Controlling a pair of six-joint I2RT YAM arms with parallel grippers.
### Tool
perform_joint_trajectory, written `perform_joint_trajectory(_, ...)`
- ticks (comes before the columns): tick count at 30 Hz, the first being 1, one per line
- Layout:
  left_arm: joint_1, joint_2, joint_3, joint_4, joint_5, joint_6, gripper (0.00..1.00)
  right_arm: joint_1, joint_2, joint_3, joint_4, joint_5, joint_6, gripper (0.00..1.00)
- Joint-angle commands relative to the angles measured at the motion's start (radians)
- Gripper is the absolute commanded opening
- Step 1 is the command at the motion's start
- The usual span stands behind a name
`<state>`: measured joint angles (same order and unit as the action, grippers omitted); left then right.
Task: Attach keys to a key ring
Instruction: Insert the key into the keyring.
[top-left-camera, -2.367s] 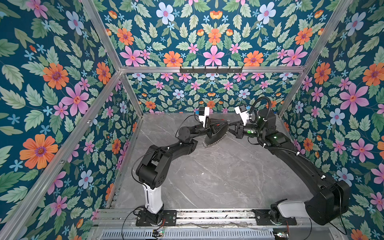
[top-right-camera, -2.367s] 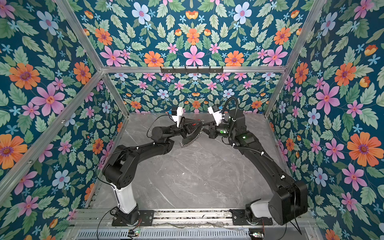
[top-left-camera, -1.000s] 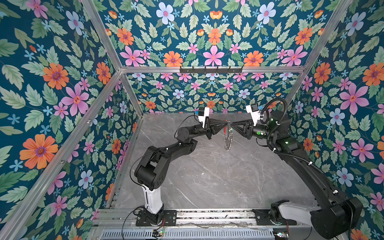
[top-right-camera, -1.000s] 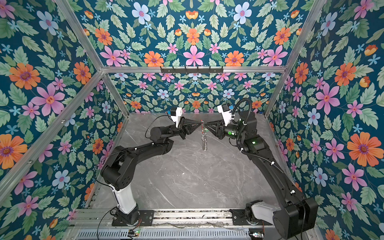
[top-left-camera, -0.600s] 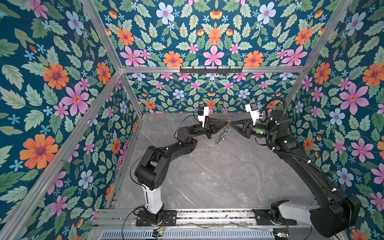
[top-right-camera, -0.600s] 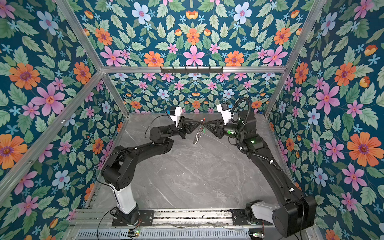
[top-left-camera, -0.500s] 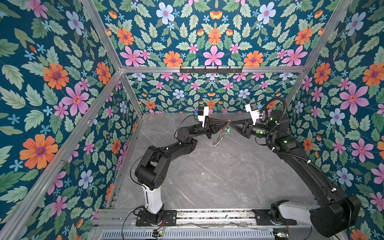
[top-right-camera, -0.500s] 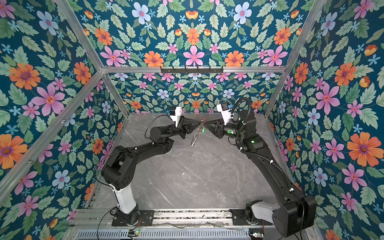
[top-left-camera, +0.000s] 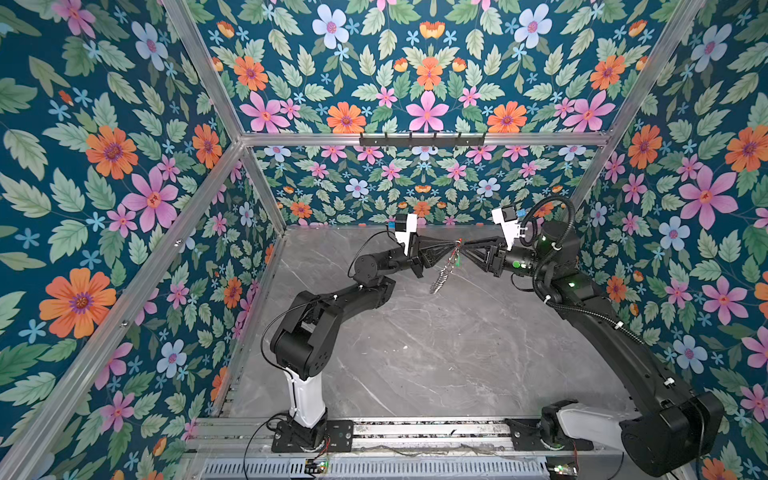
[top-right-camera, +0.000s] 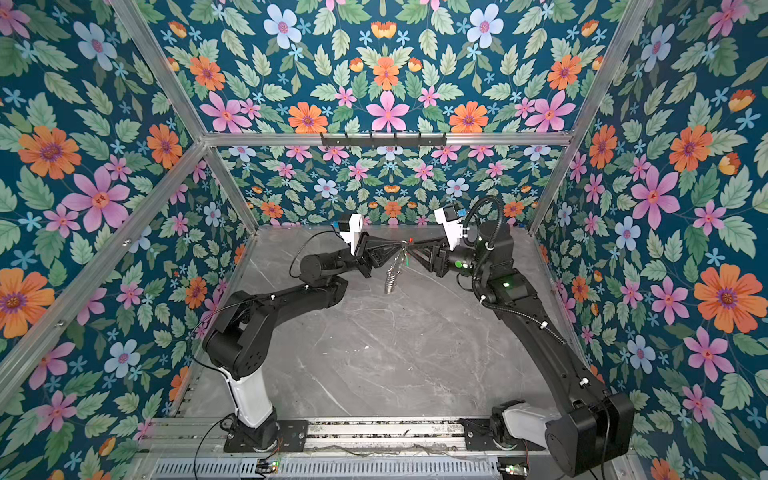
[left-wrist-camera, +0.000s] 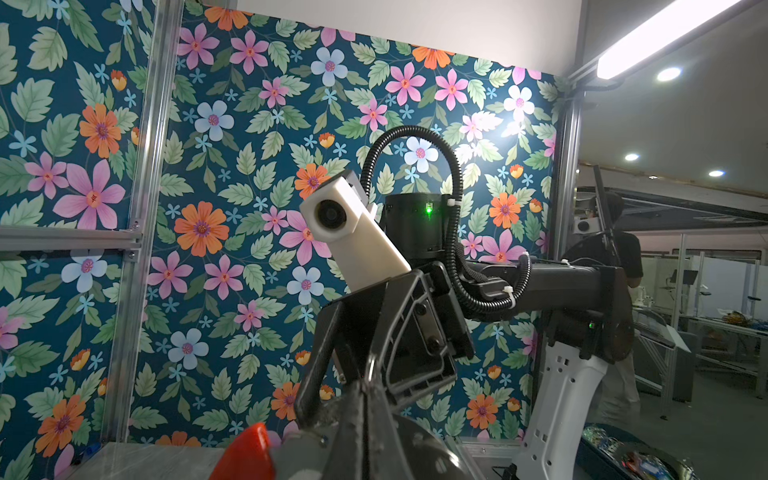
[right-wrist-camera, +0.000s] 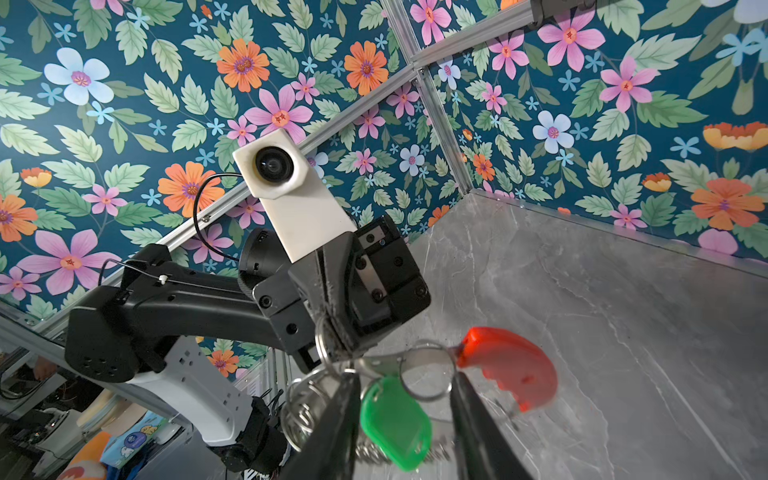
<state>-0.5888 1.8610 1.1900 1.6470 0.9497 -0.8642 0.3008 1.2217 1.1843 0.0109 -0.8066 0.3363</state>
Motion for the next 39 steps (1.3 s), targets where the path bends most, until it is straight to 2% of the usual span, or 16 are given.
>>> perform_joint_trajectory(1, 0.001, 0.009, 0.003, -0.013, 0.002, 0.004, 0.0, 0.004, -0.015, 0.0, 0.03, -0.029, -0.022, 0.38)
perform_joint_trajectory(19, 0.001, 0.0, 0.001, -0.021, 0.001, 0.003, 0.0, 0.004, 0.01, 0.014, 0.037, -0.039, -0.021, 0.34)
perform_joint_trajectory(29, 0.001, 0.008, 0.004, -0.019, 0.009, -0.005, 0.0, 0.004, 0.026, 0.019, 0.055, -0.051, -0.011, 0.16)
perform_joint_trajectory(35, 0.001, 0.02, 0.019, -0.021, 0.011, -0.012, 0.0, 0.004, 0.03, 0.025, 0.05, -0.053, -0.014, 0.0)
perform_joint_trajectory(39, 0.002, 0.018, 0.02, -0.061, 0.015, 0.014, 0.0, 0.004, 0.026, 0.035, 0.021, -0.034, -0.039, 0.0)
